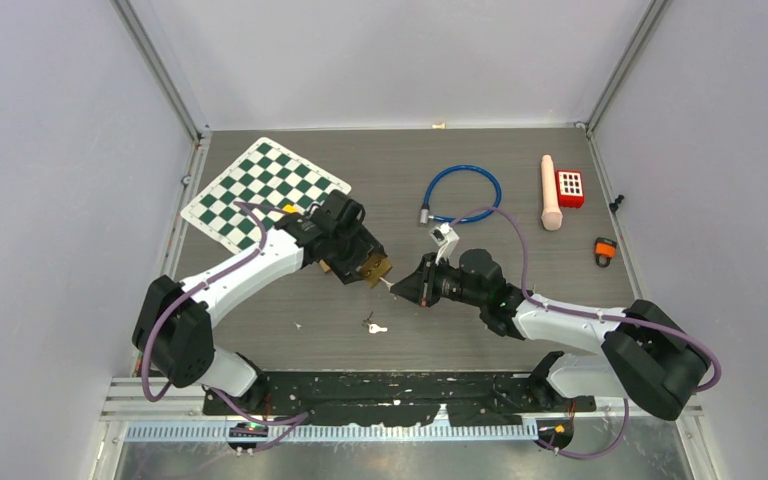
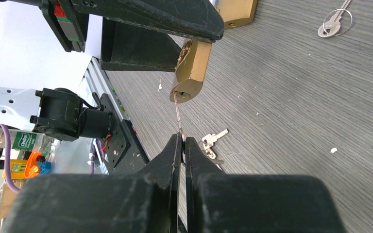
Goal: Unlock with the key
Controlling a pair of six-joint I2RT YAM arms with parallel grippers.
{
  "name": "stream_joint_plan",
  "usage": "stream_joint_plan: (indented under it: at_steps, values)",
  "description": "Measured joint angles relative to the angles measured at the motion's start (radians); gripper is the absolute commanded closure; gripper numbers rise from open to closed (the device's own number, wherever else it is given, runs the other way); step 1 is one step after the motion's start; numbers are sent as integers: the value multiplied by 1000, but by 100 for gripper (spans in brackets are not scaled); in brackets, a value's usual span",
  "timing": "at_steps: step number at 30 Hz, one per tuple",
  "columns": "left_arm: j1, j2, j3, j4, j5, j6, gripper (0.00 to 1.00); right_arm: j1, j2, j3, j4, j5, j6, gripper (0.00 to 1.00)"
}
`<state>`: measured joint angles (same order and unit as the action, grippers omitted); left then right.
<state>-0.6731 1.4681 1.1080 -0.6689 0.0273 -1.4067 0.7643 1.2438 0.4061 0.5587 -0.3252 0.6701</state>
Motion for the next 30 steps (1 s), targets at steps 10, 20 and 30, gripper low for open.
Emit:
stream_joint_plan:
  at_steps: [10,20,30]
  values:
    - [0,0,0,7,-2,0,100,1,-9,0,-13,16,3,95]
    - [-1,0,0,6,-9,0,100,6,-23,0,-32,40,-6,95]
    - [-1,0,-2,6,-8,-1,100,20,-27,0,-47,63,-14,95]
